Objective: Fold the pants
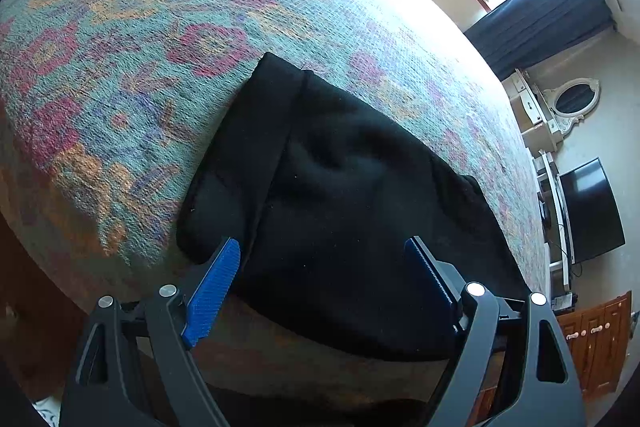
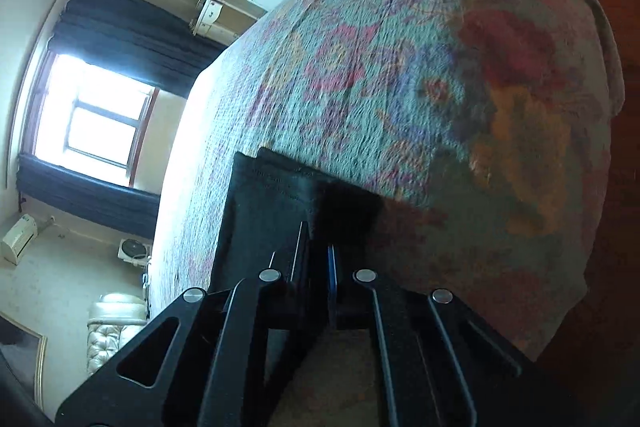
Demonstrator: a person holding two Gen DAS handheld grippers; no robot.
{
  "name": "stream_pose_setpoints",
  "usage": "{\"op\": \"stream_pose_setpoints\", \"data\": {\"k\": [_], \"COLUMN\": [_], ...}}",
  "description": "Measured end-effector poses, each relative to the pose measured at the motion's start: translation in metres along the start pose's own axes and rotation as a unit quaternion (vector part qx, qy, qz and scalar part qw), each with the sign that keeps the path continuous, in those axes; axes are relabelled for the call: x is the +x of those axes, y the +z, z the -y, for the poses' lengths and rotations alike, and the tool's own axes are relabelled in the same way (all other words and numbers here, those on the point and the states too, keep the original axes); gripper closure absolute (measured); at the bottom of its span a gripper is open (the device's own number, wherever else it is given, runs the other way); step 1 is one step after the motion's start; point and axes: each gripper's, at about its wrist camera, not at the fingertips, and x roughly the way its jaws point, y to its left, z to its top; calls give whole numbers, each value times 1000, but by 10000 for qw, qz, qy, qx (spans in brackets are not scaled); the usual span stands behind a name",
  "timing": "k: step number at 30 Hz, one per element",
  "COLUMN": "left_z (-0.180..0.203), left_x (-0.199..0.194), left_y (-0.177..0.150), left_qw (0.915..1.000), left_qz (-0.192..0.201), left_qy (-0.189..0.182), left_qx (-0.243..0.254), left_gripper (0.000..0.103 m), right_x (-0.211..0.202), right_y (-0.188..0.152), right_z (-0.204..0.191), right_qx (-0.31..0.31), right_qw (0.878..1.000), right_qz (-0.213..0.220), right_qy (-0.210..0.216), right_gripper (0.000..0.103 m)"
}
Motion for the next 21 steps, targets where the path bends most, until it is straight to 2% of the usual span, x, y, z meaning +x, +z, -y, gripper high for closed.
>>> {"op": "stream_pose_setpoints", "data": {"k": [1, 2, 3, 4, 6, 9, 11, 13, 18, 21], "left_z": [0, -1, -2, -2, -1, 1, 1, 0, -3, -3], "left_x": [0, 0, 1, 1, 3, 3, 3, 3, 4, 5], "left_y": [0, 1, 1, 2, 2, 1, 1, 1, 2, 1], "left_qw": [10000, 10000, 10000, 10000, 10000, 9999, 9998, 9999, 9999, 9997], "left_qz": [-3, -11, -25, -41, -76, -95, -106, -115, -129, -143], "left_qy": [-11, -17, -14, -6, 27, 63, 54, 17, -43, -16], "left_qx": [-14, -24, -28, -21, 32, 126, 136, 108, 85, 176], "left_gripper": [20, 20, 20, 20, 20, 20, 20, 20, 20, 20], "right_x": [-7, -15, -20, -23, -21, -9, 1, 10, 27, 30], "right_y": [2, -1, -6, -15, -42, -98, -130, -151, -170, -176], "right_z": [-4, -6, -12, -19, -36, -54, -58, -60, -68, -66], "right_qx": [2, 46, 71, 39, -72, -43, -4, -60, -191, -164], "right_qw": [9999, 9998, 9998, 9994, 9943, 9753, 9630, 9549, 9463, 9474], "right_qz": [141, 189, 99, -111, -825, -2004, -2546, -2869, -3132, -3110], "right_qy": [-99, -13, 167, 328, 679, 932, 881, 762, 785, 732], "right_gripper": [83, 77, 67, 65, 65, 65, 65, 65, 65, 66]}}
